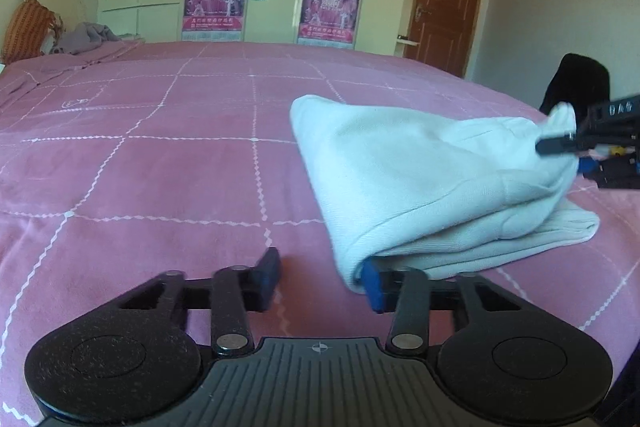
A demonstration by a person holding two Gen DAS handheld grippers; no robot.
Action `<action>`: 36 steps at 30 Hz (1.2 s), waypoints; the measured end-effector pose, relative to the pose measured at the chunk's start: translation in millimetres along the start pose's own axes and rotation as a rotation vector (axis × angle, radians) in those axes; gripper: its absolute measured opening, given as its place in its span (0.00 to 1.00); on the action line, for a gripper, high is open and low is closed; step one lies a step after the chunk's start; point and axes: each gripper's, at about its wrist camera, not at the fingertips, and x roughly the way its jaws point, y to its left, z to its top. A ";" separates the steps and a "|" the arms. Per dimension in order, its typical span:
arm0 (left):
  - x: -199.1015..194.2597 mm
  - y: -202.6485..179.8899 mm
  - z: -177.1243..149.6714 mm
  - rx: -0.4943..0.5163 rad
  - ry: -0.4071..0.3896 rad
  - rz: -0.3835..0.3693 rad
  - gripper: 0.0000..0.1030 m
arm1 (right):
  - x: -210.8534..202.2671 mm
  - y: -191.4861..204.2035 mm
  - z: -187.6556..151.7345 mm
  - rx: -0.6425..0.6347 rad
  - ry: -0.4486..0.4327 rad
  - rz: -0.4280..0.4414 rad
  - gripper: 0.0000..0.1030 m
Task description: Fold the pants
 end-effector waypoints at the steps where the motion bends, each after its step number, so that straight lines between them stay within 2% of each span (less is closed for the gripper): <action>1: -0.7 -4.6 -0.5 0.024 -0.007 0.006 0.29 | -14.9 8.6 -0.4 -0.045 -0.065 0.068 0.26; 3: -0.5 -12.5 -1.4 0.069 -0.022 0.027 0.29 | -46.8 20.6 0.8 -0.087 -0.183 0.219 0.25; 4: 0.3 -14.0 -1.6 0.073 -0.023 0.030 0.30 | -56.9 21.2 -0.1 -0.091 -0.215 0.251 0.25; 6: 3.6 -13.8 -3.6 0.071 0.000 0.040 0.36 | -58.2 7.4 -3.2 -0.080 -0.220 0.207 0.25; 7: 4.8 -11.7 -3.8 0.058 0.011 0.035 0.38 | -45.9 -7.5 -5.5 -0.050 -0.180 0.157 0.25; 9: 4.3 -8.8 -3.0 0.034 0.012 0.025 0.38 | -2.2 -44.5 -13.0 0.070 0.028 0.032 0.26; 10: 4.0 -8.3 -3.1 0.029 0.012 0.027 0.38 | -0.9 -53.0 -15.6 0.104 0.006 0.068 0.26; 11: 4.2 -8.4 -3.2 0.026 0.010 0.031 0.38 | -4.9 -50.6 -16.1 0.078 -0.004 0.078 0.26; 13: 5.8 -8.8 -3.4 0.019 0.008 0.034 0.38 | -9.4 -42.0 -17.5 0.035 -0.009 0.058 0.27; 20: 8.3 -11.6 -5.9 0.040 0.010 0.052 0.39 | -12.4 -47.3 -22.6 0.025 -0.020 0.067 0.28; 22: 7.9 -10.2 -5.5 0.034 0.010 0.050 0.39 | -11.9 -36.9 -16.3 0.010 -0.012 0.053 0.26; 27: 9.0 -7.6 -5.6 0.018 0.009 0.043 0.40 | -52.2 -6.2 -3.1 -0.090 -0.161 0.227 0.25; 29: 9.5 -6.1 -5.5 0.010 0.010 0.036 0.40 | -46.8 -7.8 -5.4 -0.106 -0.152 0.193 0.25; 30: 9.5 -6.2 -5.6 0.009 0.009 0.032 0.42 | -33.1 -16.2 -7.4 -0.090 -0.103 0.122 0.25; 31: 9.6 -6.7 -5.7 0.012 0.009 0.034 0.43 | -14.1 -31.0 -10.5 -0.038 -0.015 0.040 0.26; 32: 9.9 -7.1 -6.0 0.013 0.011 0.036 0.43 | -5.0 -48.2 -15.7 0.043 0.009 0.052 0.25; 33: 10.5 -6.2 -6.1 0.009 0.013 0.036 0.43 | -7.3 -55.3 -18.2 0.076 -0.015 0.088 0.26; 36: 12.5 -5.0 -6.0 0.007 0.018 0.035 0.43 | -12.5 -45.5 -23.0 0.015 -0.034 0.061 0.27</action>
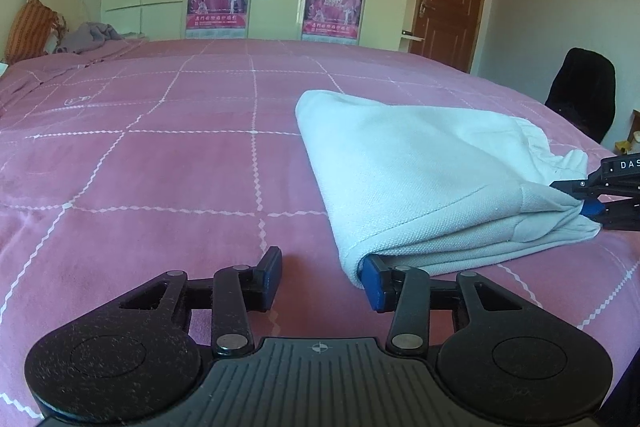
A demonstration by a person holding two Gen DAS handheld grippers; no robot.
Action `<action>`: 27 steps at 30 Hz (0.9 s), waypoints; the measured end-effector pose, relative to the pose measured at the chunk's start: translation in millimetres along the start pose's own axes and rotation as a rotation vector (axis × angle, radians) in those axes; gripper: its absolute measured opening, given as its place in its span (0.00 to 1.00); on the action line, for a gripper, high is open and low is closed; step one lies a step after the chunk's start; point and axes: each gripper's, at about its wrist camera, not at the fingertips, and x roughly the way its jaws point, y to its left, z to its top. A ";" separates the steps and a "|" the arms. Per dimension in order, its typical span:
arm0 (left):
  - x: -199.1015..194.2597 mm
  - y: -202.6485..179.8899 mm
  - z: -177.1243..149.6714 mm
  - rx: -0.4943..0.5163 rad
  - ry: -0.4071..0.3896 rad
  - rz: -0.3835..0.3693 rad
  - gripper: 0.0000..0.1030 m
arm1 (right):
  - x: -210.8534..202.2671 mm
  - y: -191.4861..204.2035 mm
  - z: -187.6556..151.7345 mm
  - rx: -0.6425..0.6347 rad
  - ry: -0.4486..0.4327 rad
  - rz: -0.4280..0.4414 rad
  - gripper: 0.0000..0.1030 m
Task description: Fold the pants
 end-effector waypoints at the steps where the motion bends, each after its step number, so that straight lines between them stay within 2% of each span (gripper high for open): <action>1: 0.0 -0.3 0.0 0.004 0.001 0.000 0.43 | -0.4 0.5 0.8 0.000 0.002 -0.002 0.27; 5: -2.1 0.3 -0.9 0.006 0.014 0.001 0.47 | -3.3 -3.4 2.6 0.022 0.018 0.013 0.30; 7: -3.7 0.2 -1.9 0.008 0.017 0.010 0.49 | -10.9 -5.2 4.0 0.017 0.011 0.008 0.38; 11: -6.5 -2.2 -3.1 0.022 0.024 0.021 0.49 | -26.4 -1.2 3.7 -0.066 0.002 -0.015 0.42; 15: -7.0 -4.2 -3.6 0.031 0.016 0.030 0.49 | -40.0 0.2 7.4 -0.098 -0.035 -0.043 0.69; 18: -10.2 -4.5 -3.4 0.037 0.017 0.026 0.49 | -42.6 -4.3 11.0 -0.055 -0.058 0.015 0.62; 20: -17.2 -4.4 -2.3 0.026 0.011 -0.001 0.49 | -51.3 0.5 12.7 -0.076 -0.121 -0.006 0.59; 21: -22.7 -3.7 -1.4 0.011 0.000 -0.022 0.49 | -56.1 3.7 13.2 -0.098 -0.154 -0.003 0.53; 22: -28.1 -3.2 0.3 -0.005 -0.016 -0.034 0.49 | -59.1 7.4 14.4 -0.123 -0.169 0.010 0.40; 23: -34.5 -2.5 3.6 -0.033 -0.044 -0.046 0.48 | -61.4 14.2 16.4 -0.168 -0.181 0.013 0.33; 24: -40.2 -1.6 10.5 -0.071 -0.081 -0.064 0.32 | -62.4 21.9 18.6 -0.217 -0.185 0.007 0.18; 25: -42.3 -2.9 18.8 -0.092 -0.110 -0.074 0.23 | -62.2 32.9 21.1 -0.283 -0.188 -0.002 0.09; 27: -33.5 -10.7 40.5 -0.105 -0.141 -0.086 0.23 | -59.4 53.7 24.6 -0.407 -0.207 -0.024 0.08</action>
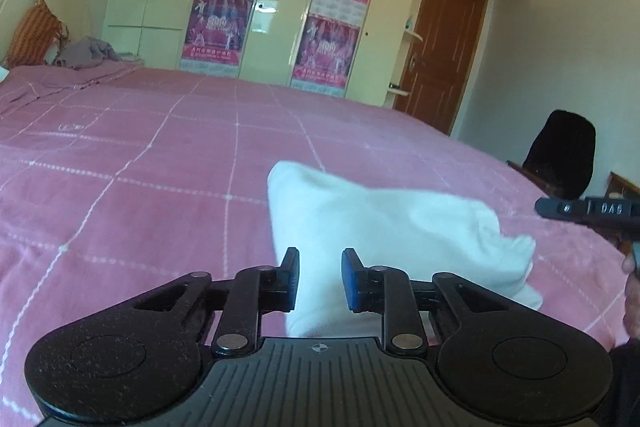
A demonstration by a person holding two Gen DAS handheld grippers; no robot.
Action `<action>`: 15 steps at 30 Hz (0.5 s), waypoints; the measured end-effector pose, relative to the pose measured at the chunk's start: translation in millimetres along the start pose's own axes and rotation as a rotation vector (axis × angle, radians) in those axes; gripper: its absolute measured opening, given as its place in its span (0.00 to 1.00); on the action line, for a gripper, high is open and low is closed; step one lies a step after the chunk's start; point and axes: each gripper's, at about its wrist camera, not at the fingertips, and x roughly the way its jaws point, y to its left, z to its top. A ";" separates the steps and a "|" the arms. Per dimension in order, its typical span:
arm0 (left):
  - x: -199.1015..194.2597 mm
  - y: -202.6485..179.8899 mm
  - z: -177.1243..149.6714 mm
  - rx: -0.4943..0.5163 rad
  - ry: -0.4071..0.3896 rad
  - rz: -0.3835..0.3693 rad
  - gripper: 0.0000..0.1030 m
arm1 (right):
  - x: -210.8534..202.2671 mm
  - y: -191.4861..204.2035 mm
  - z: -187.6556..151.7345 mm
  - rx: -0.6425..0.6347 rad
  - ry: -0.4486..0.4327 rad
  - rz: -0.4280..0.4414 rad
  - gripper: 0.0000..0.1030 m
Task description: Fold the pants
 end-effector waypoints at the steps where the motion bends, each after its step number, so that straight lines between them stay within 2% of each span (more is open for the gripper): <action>1: 11.6 -4.8 8.2 -0.002 0.004 -0.011 0.23 | 4.1 6.5 4.7 -0.041 -0.003 0.001 0.08; 4: 51.5 -23.7 15.7 0.006 0.052 -0.058 0.23 | 19.8 17.4 12.8 -0.117 0.005 -0.017 0.09; 5: 69.3 -29.2 9.8 0.024 0.115 -0.070 0.24 | 27.9 17.3 10.4 -0.143 0.035 -0.031 0.09; 6: 89.5 -32.6 1.6 0.038 0.226 -0.071 0.24 | 42.2 14.2 3.4 -0.173 0.109 -0.066 0.09; 7: 100.4 -34.7 -8.5 0.049 0.262 -0.067 0.23 | 60.7 6.6 -6.5 -0.178 0.225 -0.106 0.08; 8: 99.6 -34.8 -9.6 0.048 0.249 -0.071 0.23 | 72.0 -5.0 -17.6 -0.157 0.285 -0.116 0.07; 9: 98.6 -34.4 -4.7 0.042 0.263 -0.076 0.23 | 68.8 -13.1 -21.2 -0.138 0.255 -0.092 0.07; 10: 95.8 -32.7 3.1 0.025 0.259 -0.079 0.23 | 67.9 -15.1 -18.0 -0.138 0.264 -0.080 0.08; 12: 92.6 -31.4 24.3 0.025 0.196 -0.090 0.23 | 66.2 -11.2 -6.5 -0.164 0.278 -0.066 0.09; 15: 114.4 -33.7 62.0 0.045 0.161 -0.106 0.23 | 64.5 -1.6 23.0 -0.191 0.178 -0.033 0.13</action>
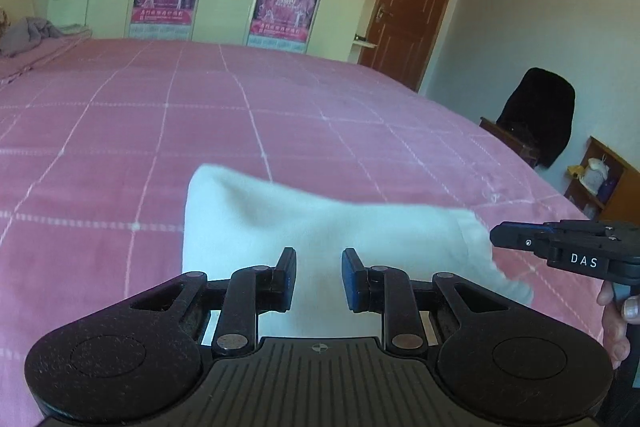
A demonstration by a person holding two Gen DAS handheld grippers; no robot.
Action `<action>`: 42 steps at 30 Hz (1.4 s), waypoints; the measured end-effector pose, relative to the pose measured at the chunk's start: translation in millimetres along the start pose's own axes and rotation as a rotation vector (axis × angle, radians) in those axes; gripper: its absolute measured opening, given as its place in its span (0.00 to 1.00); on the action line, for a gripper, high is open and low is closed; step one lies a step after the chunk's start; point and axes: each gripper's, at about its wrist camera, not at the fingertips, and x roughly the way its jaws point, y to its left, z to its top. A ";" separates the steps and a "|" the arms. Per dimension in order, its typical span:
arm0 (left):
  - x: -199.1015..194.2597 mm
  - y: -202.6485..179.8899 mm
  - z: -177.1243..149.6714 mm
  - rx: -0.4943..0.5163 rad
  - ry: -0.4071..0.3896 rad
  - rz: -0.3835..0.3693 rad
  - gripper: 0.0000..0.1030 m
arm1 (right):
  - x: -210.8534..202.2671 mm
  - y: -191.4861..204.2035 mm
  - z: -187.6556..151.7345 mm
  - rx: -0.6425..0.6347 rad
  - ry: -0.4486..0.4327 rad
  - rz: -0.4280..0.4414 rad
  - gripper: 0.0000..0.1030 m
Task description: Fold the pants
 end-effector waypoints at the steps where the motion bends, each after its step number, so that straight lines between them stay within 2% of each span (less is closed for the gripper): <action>1: 12.0 0.7 14.0 0.002 0.011 -0.010 0.23 | 4.1 1.0 12.6 -0.002 -0.024 0.004 0.13; 4: 59.2 1.6 30.6 0.016 0.086 -0.019 0.24 | 33.0 3.4 42.1 0.000 -0.028 0.002 0.14; 5: 80.9 2.9 26.0 0.021 0.152 -0.008 0.24 | 46.4 2.4 46.3 -0.004 -0.013 0.004 0.14; 6: 103.4 5.0 17.6 0.027 0.250 0.013 0.24 | 62.0 2.8 46.9 -0.013 0.028 -0.006 0.13; 7: 115.8 6.1 8.1 0.040 0.285 0.015 0.26 | 85.8 1.5 40.5 -0.030 0.132 -0.040 0.12; 8: 113.4 5.4 4.0 0.052 0.256 0.014 0.26 | 105.3 -2.3 30.5 -0.034 0.212 -0.047 0.12; 10: 102.7 3.4 7.8 0.045 0.228 0.021 0.26 | 108.9 -5.3 21.7 -0.047 0.184 -0.023 0.12; 12: 88.1 1.8 11.5 0.042 0.140 0.035 0.26 | 103.3 -3.1 30.0 -0.054 0.180 -0.026 0.13; 15: 91.5 -2.1 16.0 0.053 0.102 0.025 0.26 | 90.6 2.3 45.1 -0.042 0.085 -0.001 0.17; 17: 111.0 -6.3 12.8 0.093 0.184 0.046 0.26 | 97.2 7.9 50.9 -0.039 0.075 0.019 0.18; 18: 121.9 -7.6 8.4 0.106 0.240 0.063 0.30 | 108.4 10.9 50.9 -0.046 0.105 0.014 0.19; 20: 123.3 -11.7 6.8 0.113 0.242 0.074 0.31 | 136.6 12.2 38.9 -0.066 0.210 -0.020 0.18; 21: 119.9 -13.7 9.6 0.114 0.253 0.082 0.31 | 138.7 13.6 36.1 -0.076 0.194 -0.029 0.18; 23: 104.5 -15.6 12.7 0.128 0.230 0.106 0.31 | 135.2 17.3 40.0 -0.091 0.206 -0.037 0.18; 25: 82.7 -14.0 8.1 0.125 0.188 0.093 0.31 | 117.8 20.8 42.6 -0.092 0.188 -0.025 0.19; 26: 74.7 -12.9 1.9 0.115 0.184 0.081 0.31 | 107.0 22.0 41.5 -0.093 0.173 -0.007 0.20; 28: 77.9 -16.3 -12.7 0.176 0.225 0.110 0.33 | 88.3 23.9 30.8 -0.102 0.152 0.007 0.21; 30: 78.6 -25.7 -12.0 0.242 0.237 0.148 0.33 | 98.3 27.4 13.5 -0.132 0.209 -0.003 0.21; 31: 74.1 -30.1 -6.4 0.243 0.244 0.155 0.33 | 101.0 30.1 9.9 -0.153 0.195 -0.019 0.21; 33: 54.4 -36.3 0.1 0.253 0.202 0.155 0.33 | 95.2 39.1 19.1 -0.157 0.205 -0.042 0.20; 35: 33.3 -40.1 -2.5 0.263 0.170 0.154 0.33 | 75.1 42.5 25.6 -0.132 0.160 -0.005 0.18; 37: 28.2 -39.3 -17.1 0.257 0.209 0.157 0.33 | 53.9 48.2 20.0 -0.143 0.114 0.005 0.22; 38: 34.0 -38.8 -26.6 0.268 0.237 0.156 0.33 | 51.1 49.2 12.8 -0.142 0.123 0.010 0.22; 40: 34.1 -40.8 -29.5 0.278 0.220 0.169 0.33 | 67.2 48.3 -7.3 -0.140 0.218 0.010 0.21; 42: 19.9 -41.3 -22.7 0.250 0.192 0.166 0.33 | 63.7 45.3 -11.7 -0.117 0.187 0.007 0.21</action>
